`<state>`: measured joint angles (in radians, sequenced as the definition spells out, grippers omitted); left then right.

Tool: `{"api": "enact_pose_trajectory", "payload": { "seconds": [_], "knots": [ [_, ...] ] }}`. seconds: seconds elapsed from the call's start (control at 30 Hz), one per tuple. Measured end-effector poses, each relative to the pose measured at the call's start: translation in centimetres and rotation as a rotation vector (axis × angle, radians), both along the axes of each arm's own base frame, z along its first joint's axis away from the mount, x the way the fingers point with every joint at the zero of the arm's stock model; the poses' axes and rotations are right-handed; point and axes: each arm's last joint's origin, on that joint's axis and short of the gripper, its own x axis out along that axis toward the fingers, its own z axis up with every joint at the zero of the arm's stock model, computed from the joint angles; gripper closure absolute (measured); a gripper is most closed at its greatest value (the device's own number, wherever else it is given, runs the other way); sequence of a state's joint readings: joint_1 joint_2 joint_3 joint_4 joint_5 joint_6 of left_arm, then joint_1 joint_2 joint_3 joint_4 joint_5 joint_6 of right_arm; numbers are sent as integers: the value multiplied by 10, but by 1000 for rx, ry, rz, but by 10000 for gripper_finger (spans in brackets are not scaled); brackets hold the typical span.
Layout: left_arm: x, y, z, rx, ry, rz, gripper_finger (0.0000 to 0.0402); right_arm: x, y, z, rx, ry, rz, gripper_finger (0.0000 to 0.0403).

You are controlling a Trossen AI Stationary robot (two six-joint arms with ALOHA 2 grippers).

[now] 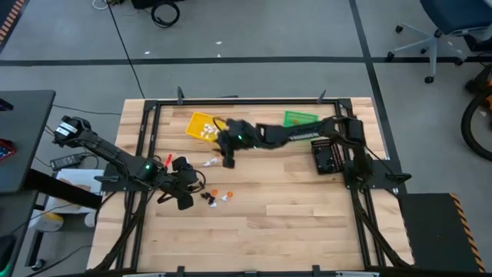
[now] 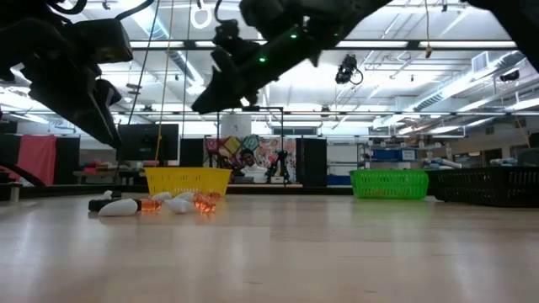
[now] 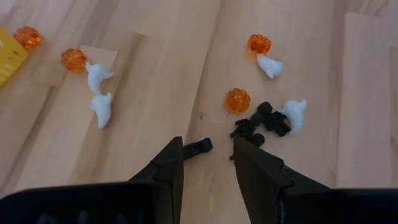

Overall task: Sort Halloween decoration
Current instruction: Put the black skeleton toy into the black bin

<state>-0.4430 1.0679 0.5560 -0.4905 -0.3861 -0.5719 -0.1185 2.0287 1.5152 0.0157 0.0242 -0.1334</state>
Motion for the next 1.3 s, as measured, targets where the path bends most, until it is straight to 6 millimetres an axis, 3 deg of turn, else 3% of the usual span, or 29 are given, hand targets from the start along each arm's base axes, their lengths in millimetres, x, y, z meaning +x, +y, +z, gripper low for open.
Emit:
{"api": "enact_pose_trajectory", "payload": {
  "seconds": [0.27,0.53,0.97,1.13,1.3],
  "knots": [
    [1,0,1,-7,-8,0,285,-40,46,-40,-3,-25,33,245],
    [4,-1,3,-26,-50,0,285,-61,64,-73,65,-93,42,245],
    [11,-3,2,9,-92,-7,285,-66,62,-78,53,-116,16,245],
    [22,0,-11,12,-42,21,285,-71,62,-80,40,-38,11,245],
    [31,6,-15,9,18,39,285,-80,59,-69,4,35,-49,245]
  ]
}}
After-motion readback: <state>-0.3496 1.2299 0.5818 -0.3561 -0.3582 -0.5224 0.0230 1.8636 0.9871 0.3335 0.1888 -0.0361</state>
